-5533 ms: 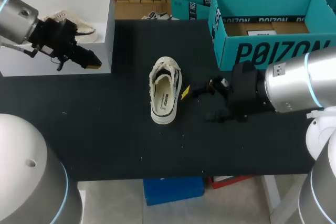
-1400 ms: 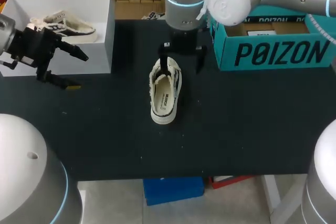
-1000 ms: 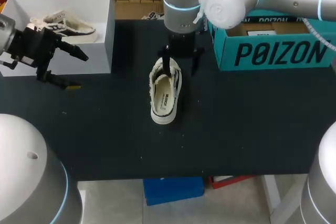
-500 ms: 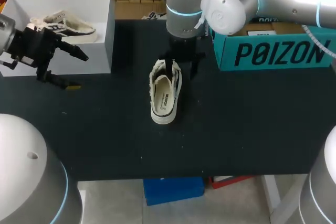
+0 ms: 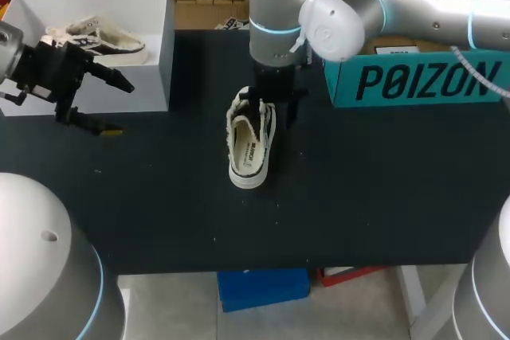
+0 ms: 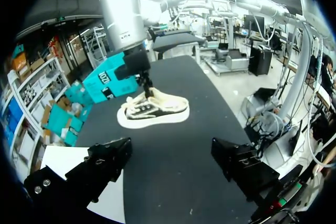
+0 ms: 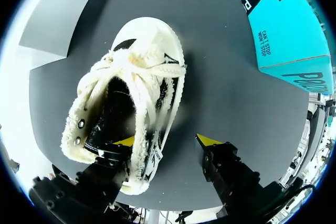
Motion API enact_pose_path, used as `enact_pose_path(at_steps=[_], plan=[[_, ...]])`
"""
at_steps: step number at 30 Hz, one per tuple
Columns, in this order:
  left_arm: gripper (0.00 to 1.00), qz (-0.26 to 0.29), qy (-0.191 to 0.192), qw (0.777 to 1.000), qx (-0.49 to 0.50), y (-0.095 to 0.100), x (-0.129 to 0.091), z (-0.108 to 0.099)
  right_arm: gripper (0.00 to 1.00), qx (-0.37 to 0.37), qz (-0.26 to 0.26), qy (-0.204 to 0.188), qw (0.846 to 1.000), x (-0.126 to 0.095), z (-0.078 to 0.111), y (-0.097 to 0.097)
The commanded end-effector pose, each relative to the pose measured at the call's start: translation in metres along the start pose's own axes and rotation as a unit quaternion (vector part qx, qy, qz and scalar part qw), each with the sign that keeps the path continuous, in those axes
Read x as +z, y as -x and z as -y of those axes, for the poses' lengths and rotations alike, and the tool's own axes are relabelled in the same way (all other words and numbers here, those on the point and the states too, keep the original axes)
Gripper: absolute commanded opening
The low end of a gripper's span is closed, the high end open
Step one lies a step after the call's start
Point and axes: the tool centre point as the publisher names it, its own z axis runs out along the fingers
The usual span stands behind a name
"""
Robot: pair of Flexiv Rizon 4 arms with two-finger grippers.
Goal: Take the shoe out of the shoebox, open the shoe tongue, remove and reinsert the insole, then place the shoe into the shoebox
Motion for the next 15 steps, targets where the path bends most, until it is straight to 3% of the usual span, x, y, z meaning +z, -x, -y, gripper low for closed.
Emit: enact_pose_path(at_steps=[1,11,14,15], plan=[[1.00,0.001,0.001,1.000,0.001,-0.001,0.000,0.000,0.64,-0.001,-0.002,-0.004,1.000,0.010,-0.005,-0.003],[1.00,0.001,0.001,1.000,0.001,-0.001,0.000,0.000,0.62,0.001,-0.004,-0.013,1.000,0.021,-0.003,-0.002],[1.00,0.001,0.001,1.000,0.001,-0.001,0.000,0.000,0.43,0.003,-0.002,-0.016,1.000,0.023,-0.003,-0.001],[1.00,0.001,0.001,1.000,0.001,-0.001,0.000,0.000,0.28,0.006,0.005,-0.018,1.000,0.023,-0.003,-0.001]])
